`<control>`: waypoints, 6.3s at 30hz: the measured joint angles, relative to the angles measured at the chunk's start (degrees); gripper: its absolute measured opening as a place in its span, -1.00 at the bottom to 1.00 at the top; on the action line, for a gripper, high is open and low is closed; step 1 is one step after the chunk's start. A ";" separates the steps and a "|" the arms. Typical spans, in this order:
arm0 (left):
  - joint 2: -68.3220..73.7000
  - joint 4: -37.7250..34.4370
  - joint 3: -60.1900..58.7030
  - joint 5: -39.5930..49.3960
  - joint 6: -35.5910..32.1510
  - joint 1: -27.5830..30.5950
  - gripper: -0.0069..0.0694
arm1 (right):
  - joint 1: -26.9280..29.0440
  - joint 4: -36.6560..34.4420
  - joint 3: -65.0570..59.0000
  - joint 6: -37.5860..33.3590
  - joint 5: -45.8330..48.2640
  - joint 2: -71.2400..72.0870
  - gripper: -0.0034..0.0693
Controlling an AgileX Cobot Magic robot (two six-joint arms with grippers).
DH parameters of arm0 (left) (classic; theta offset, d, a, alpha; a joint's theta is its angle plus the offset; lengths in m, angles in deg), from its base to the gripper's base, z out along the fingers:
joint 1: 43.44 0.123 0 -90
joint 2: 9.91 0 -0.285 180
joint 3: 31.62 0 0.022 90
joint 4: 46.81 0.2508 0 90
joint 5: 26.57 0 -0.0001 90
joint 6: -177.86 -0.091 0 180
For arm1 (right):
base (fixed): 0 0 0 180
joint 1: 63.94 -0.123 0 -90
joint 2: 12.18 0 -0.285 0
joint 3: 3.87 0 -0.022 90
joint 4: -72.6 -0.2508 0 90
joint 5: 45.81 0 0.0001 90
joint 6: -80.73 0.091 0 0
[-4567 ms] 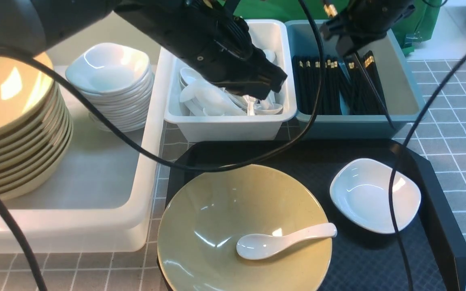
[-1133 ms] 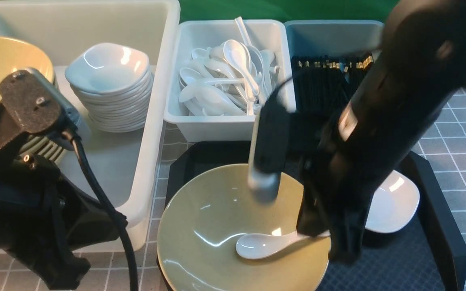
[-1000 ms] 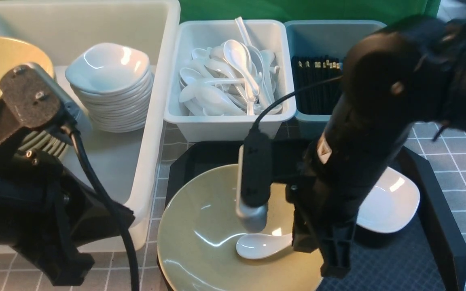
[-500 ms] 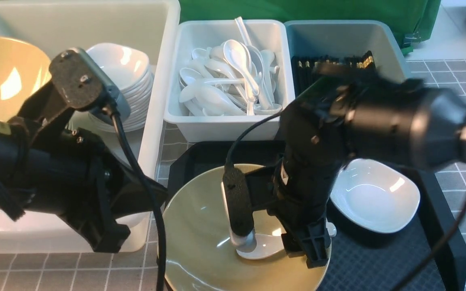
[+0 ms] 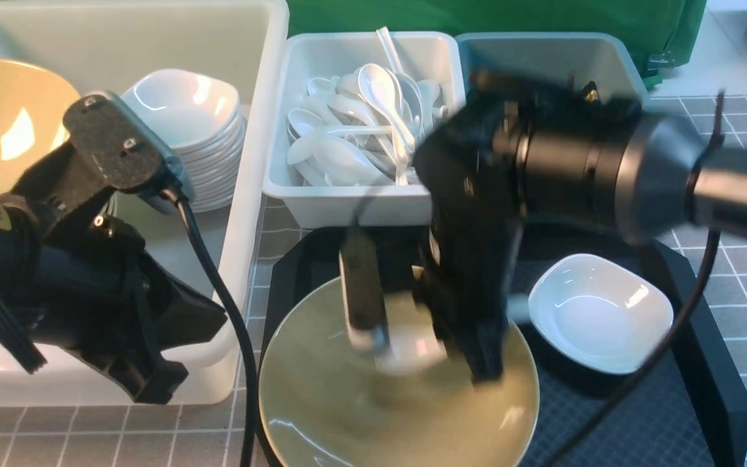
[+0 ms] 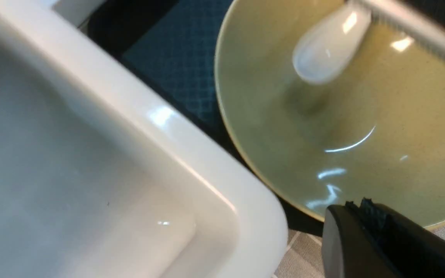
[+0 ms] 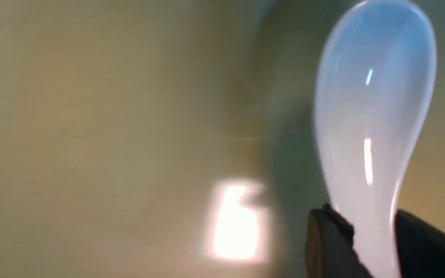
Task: On grey table put chopsticks spoon bowls plates into blue grey white boxes.
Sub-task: 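Reach down and grasp the white spoon resting in the bowl with the right gripper, then place the white spoon into the bin of spoons with the right gripper, then grasp the large bowl on the tray by its rim, then place the tan bowl onto the bowl stack in the left bin with the left gripper, then grasp the small white bowl on the black tray by its rim with the left gripper, then place the white bowl into the white bin with the other dishes with the left gripper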
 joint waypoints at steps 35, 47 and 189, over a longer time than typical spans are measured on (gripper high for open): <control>17.03 -2.69 18.85 2.42 9.44 -0.66 -0.31 | 14.68 2.46 41.40 34.99 0.31 -11.10 0.50; 39.75 16.23 35.28 6.54 15.42 -16.75 0.41 | 14.68 -1.81 24.74 32.92 3.90 5.08 -0.41; 35.58 23.01 61.14 4.92 33.91 -1.75 -0.81 | 4.86 -19.18 -25.53 26.75 -13.06 45.28 -0.79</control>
